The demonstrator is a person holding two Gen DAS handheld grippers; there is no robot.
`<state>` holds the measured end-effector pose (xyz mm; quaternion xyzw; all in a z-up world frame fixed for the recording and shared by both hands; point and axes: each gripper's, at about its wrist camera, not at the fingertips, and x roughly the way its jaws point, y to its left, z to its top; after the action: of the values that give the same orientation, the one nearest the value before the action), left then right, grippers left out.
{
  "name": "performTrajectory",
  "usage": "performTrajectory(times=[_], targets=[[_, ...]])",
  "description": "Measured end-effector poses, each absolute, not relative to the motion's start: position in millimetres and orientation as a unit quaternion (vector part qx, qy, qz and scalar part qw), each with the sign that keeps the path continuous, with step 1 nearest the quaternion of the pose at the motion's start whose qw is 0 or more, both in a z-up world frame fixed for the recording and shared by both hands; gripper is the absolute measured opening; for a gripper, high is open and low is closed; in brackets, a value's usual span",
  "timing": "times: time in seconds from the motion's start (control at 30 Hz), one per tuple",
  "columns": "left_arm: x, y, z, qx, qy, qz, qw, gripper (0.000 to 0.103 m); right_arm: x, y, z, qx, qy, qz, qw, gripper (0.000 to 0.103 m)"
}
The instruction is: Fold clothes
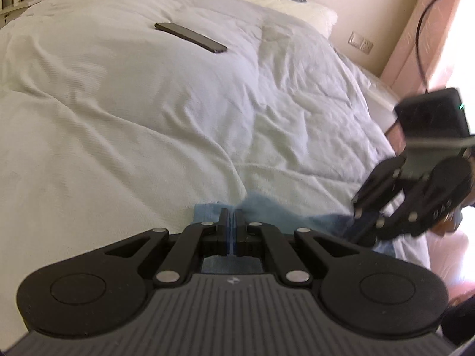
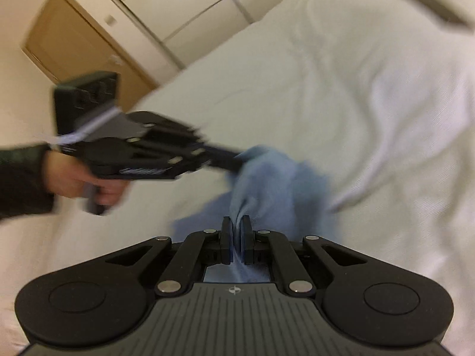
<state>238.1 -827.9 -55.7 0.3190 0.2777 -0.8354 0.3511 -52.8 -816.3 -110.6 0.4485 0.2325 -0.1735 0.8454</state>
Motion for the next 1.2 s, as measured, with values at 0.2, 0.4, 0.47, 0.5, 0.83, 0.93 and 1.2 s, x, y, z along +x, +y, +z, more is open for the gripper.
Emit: performTrajectory(times=[0.2,0.4,0.47,0.5,0.83,0.93,1.2], targets=[[220,-849,-89,0.365,0.287,-0.808,0.363,0.001,-72,-832,-143,0.472,0.255,-0.246,0.807,0.006],[200,-851,-88,0.367,0.257,-0.832,0.326,0.004,-93,-842,-153,0.479,0.256,-0.296,0.786,0.032],[189,-849,-86,0.378,0.229,-0.845,0.301,0.009,-99,-839,-152,0.485,0.249,-0.298,0.783,0.035],[182,-848,-86,0.388,0.21,-0.851,0.285,0.013,-101,-837,-151,0.486,0.247,-0.3,0.783,0.035],[199,-852,-85,0.4,0.213,-0.822,0.344,0.019,-87,-822,-124,0.405,0.267,-0.313,0.817,0.037],[206,-853,-84,0.4,0.219,-0.811,0.367,0.019,-52,-833,-133,0.402,0.272,-0.305,0.819,0.037],[227,-827,-75,0.364,0.233,-0.806,0.404,0.022,-11,-865,-157,0.392,0.293,-0.281,0.825,0.035]])
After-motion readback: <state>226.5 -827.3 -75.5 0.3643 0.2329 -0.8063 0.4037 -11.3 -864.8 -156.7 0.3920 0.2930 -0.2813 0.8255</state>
